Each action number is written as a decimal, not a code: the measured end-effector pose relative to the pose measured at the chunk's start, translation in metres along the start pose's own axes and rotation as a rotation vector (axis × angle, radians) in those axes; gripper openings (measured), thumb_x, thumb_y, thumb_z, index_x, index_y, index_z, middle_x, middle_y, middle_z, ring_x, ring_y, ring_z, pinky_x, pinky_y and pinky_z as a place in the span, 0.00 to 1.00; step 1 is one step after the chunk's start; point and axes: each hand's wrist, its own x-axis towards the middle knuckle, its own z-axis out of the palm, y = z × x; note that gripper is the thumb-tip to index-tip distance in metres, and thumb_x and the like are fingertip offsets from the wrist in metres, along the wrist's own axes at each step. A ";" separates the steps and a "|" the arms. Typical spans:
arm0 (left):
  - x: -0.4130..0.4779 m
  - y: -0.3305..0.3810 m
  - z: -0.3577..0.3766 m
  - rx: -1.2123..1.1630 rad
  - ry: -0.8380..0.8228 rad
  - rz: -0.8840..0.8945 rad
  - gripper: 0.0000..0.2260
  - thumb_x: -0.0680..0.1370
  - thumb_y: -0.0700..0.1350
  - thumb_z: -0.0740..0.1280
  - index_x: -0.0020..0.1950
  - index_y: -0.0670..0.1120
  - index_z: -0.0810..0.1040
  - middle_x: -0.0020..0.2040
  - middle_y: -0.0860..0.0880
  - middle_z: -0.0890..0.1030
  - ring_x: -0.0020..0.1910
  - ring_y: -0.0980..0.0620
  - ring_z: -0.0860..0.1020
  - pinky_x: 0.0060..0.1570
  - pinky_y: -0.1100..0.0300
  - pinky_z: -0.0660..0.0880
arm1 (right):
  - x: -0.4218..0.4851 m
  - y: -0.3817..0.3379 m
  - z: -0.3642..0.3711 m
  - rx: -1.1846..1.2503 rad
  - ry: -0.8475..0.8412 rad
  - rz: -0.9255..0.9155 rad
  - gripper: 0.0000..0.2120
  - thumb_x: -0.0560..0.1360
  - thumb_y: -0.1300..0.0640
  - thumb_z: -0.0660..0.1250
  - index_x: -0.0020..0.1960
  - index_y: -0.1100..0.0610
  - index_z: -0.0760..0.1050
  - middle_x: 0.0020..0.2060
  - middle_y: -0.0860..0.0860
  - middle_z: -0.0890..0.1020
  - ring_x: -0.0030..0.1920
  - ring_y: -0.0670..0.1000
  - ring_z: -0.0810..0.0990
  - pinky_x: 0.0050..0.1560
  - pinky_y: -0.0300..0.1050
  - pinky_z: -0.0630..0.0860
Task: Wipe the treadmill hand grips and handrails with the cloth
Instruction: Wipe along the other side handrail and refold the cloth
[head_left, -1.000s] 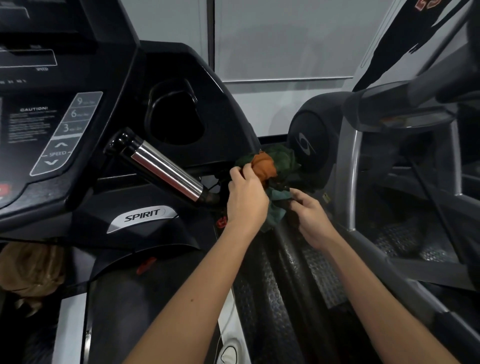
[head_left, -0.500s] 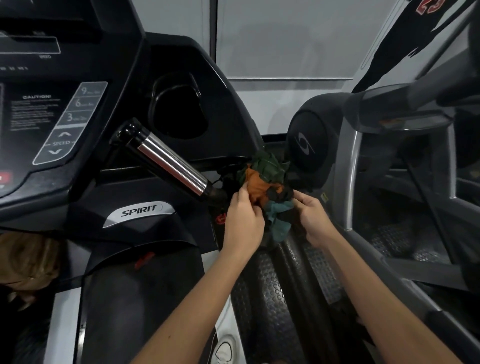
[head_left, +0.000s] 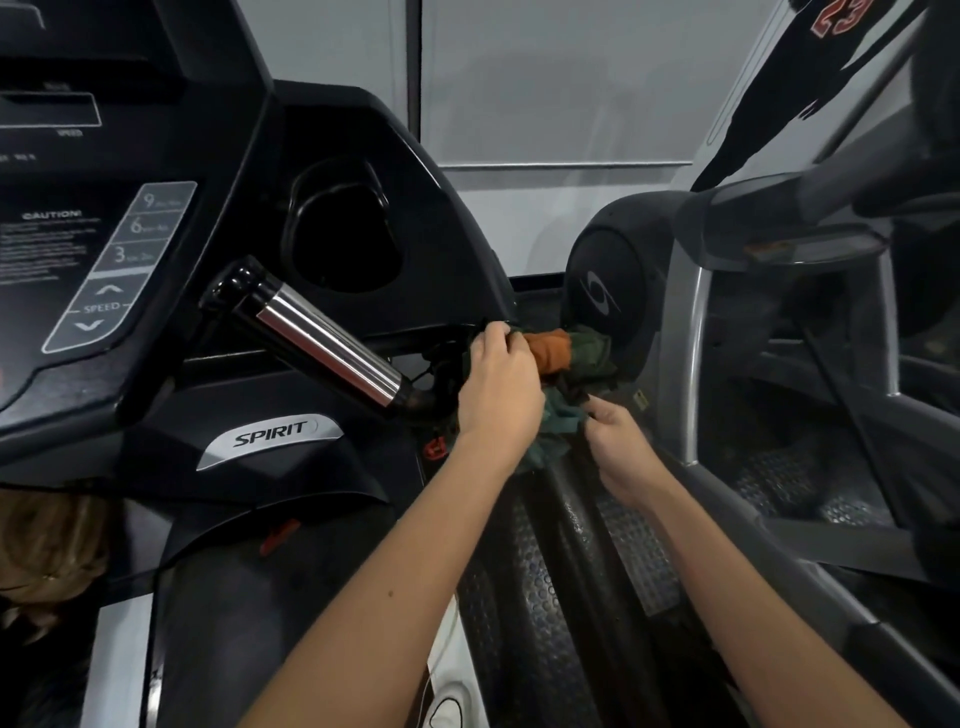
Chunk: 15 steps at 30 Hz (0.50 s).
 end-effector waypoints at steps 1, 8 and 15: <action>0.000 -0.004 0.002 -0.040 0.029 0.008 0.20 0.79 0.36 0.57 0.71 0.39 0.64 0.71 0.47 0.61 0.71 0.48 0.59 0.64 0.56 0.67 | 0.000 0.000 0.000 0.012 -0.004 0.002 0.13 0.78 0.68 0.58 0.47 0.56 0.79 0.39 0.48 0.85 0.44 0.47 0.83 0.50 0.43 0.79; -0.014 -0.026 0.016 -0.645 0.265 -0.196 0.18 0.77 0.33 0.61 0.67 0.39 0.71 0.66 0.47 0.72 0.65 0.52 0.70 0.61 0.76 0.60 | 0.000 0.000 0.000 0.018 -0.012 0.022 0.15 0.79 0.68 0.54 0.50 0.55 0.77 0.47 0.52 0.82 0.49 0.49 0.81 0.55 0.43 0.77; -0.021 -0.023 0.016 -0.739 0.229 -0.260 0.18 0.79 0.38 0.61 0.69 0.42 0.69 0.67 0.47 0.70 0.66 0.51 0.69 0.64 0.66 0.64 | -0.001 0.000 0.001 -0.006 -0.021 0.015 0.15 0.79 0.68 0.54 0.51 0.57 0.77 0.47 0.53 0.83 0.49 0.50 0.81 0.56 0.45 0.77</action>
